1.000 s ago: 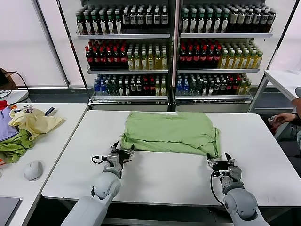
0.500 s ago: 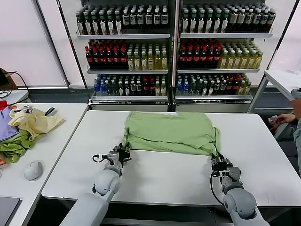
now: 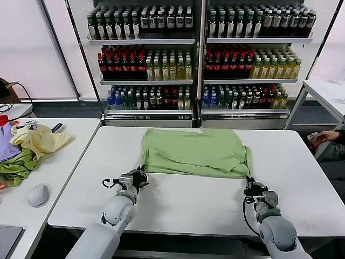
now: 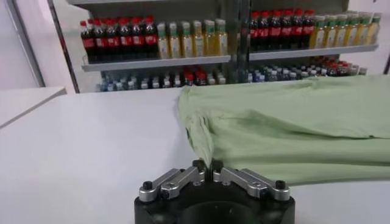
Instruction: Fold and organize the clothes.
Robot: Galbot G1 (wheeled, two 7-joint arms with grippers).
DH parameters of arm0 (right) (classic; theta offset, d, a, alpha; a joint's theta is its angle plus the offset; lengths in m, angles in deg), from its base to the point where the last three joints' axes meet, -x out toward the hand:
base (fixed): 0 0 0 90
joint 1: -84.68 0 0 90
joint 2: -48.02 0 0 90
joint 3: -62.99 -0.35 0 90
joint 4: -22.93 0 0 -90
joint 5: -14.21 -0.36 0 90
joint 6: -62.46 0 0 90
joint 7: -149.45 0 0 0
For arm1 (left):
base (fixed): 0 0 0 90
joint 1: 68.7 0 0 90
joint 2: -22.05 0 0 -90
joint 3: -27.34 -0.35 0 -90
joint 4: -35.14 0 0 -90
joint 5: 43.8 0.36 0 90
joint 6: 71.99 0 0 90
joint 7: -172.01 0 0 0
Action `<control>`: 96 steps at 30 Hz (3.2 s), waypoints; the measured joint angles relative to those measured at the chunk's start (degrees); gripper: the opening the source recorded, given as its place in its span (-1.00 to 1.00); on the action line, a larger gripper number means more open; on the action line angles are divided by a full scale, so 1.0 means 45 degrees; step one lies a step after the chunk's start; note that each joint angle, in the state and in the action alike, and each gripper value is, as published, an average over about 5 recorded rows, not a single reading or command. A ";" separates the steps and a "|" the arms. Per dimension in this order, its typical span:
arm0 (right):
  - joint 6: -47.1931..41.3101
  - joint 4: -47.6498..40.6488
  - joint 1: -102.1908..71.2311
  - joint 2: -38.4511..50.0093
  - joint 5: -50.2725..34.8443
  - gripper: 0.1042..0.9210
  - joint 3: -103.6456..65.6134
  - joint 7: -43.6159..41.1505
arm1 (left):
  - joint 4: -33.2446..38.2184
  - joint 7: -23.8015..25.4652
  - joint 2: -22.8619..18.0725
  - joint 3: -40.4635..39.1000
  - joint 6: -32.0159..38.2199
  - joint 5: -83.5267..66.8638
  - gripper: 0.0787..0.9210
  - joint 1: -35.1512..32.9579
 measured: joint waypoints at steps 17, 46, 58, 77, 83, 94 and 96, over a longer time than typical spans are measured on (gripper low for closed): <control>0.0088 0.3209 -0.3577 0.0572 0.0471 -0.94 -0.1356 -0.0117 | 0.3953 0.0306 0.0761 0.0601 -0.0147 0.0466 -0.93 -0.3497; 0.0629 0.5965 -0.6085 0.0740 0.0882 0.32 -0.1929 0.0172 | 0.7347 0.0113 0.1751 0.2184 0.0010 0.1872 -0.08 -0.7633; -0.0497 0.3044 -0.0756 0.1113 -0.0427 0.76 0.0375 0.0856 | 0.5196 -0.1060 0.1446 0.1378 0.0046 0.0399 0.69 -0.4109; -0.1769 -0.4568 0.7440 -0.0040 -0.0735 0.76 0.4349 0.0656 | -0.0542 -0.1732 0.0205 -0.0781 -0.0731 -0.1366 0.77 0.1826; -0.1953 -0.6783 0.8949 -0.0665 -0.0369 0.76 0.4699 0.0560 | -0.1655 -0.1806 0.0078 -0.1137 -0.1007 -0.1787 0.77 0.2571; -0.2031 -0.9713 1.0360 -0.1566 0.0047 0.58 0.4876 0.0178 | -0.2248 -0.1863 -0.0044 -0.1440 -0.1344 -0.2550 0.76 0.3042; -0.2047 -1.0058 1.0469 -0.1629 0.0015 0.43 0.4867 0.0093 | -0.2257 -0.1827 -0.0054 -0.1470 -0.1365 -0.2673 0.71 0.3065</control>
